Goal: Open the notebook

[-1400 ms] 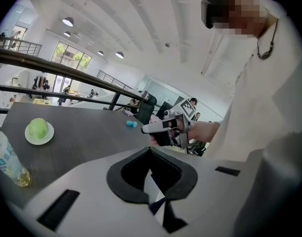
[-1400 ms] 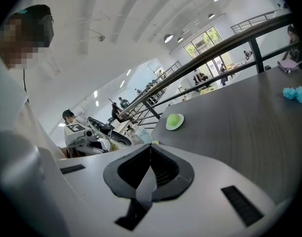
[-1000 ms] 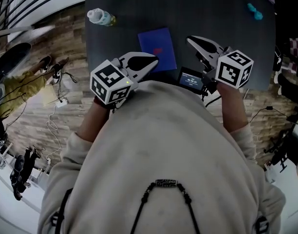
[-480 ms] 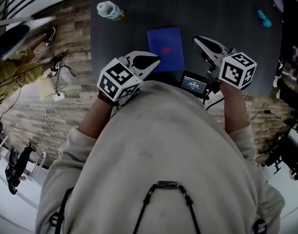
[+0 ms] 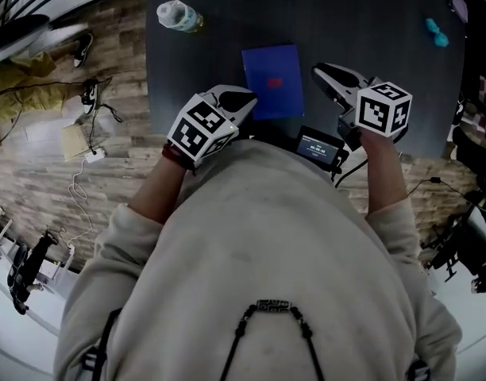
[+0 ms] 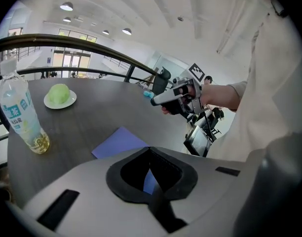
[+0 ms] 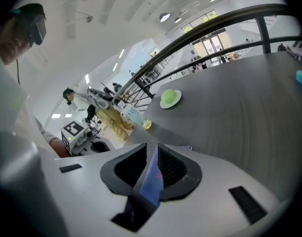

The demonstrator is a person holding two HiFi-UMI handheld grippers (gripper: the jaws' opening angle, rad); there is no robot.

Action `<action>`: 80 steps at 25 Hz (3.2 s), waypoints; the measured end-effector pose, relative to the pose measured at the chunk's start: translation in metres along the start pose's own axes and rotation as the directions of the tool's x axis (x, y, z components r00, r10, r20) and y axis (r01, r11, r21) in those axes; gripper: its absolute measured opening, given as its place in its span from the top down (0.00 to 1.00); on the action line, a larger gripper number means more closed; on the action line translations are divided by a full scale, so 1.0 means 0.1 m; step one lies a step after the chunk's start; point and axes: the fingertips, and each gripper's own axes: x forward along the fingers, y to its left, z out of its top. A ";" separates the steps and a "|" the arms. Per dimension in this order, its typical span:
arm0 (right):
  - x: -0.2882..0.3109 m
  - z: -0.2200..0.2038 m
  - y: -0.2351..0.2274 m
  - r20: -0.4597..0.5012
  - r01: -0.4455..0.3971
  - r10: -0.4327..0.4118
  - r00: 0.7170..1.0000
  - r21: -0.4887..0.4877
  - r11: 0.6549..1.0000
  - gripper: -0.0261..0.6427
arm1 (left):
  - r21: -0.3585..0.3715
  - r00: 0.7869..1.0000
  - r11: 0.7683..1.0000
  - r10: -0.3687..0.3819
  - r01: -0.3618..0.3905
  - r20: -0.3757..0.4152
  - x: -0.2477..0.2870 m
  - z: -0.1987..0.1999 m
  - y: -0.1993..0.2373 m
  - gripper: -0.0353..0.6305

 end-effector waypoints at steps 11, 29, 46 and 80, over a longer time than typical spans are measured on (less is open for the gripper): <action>0.61 -0.68 -0.65 -0.243 0.089 -0.086 0.966 0.001 0.996 0.85 | 0.099 0.986 0.994 0.060 -0.045 -0.153 0.37 -0.39 0.36 0.94; 0.82 -1.07 -0.80 -0.327 0.121 -0.115 0.938 -0.001 0.993 0.76 | 0.200 0.916 0.976 0.157 -0.087 -0.369 0.93 -0.97 0.59 0.94; 0.94 -1.16 -0.93 -0.328 0.233 -0.231 0.916 -0.034 0.972 0.76 | 0.129 0.919 0.982 0.173 -0.136 -0.354 0.96 -0.98 0.64 0.94; 0.88 -0.74 0.16 -0.234 -0.162 0.144 0.961 -0.056 0.985 0.76 | 0.033 0.938 0.984 0.179 -0.177 -0.297 0.92 -1.00 0.76 0.94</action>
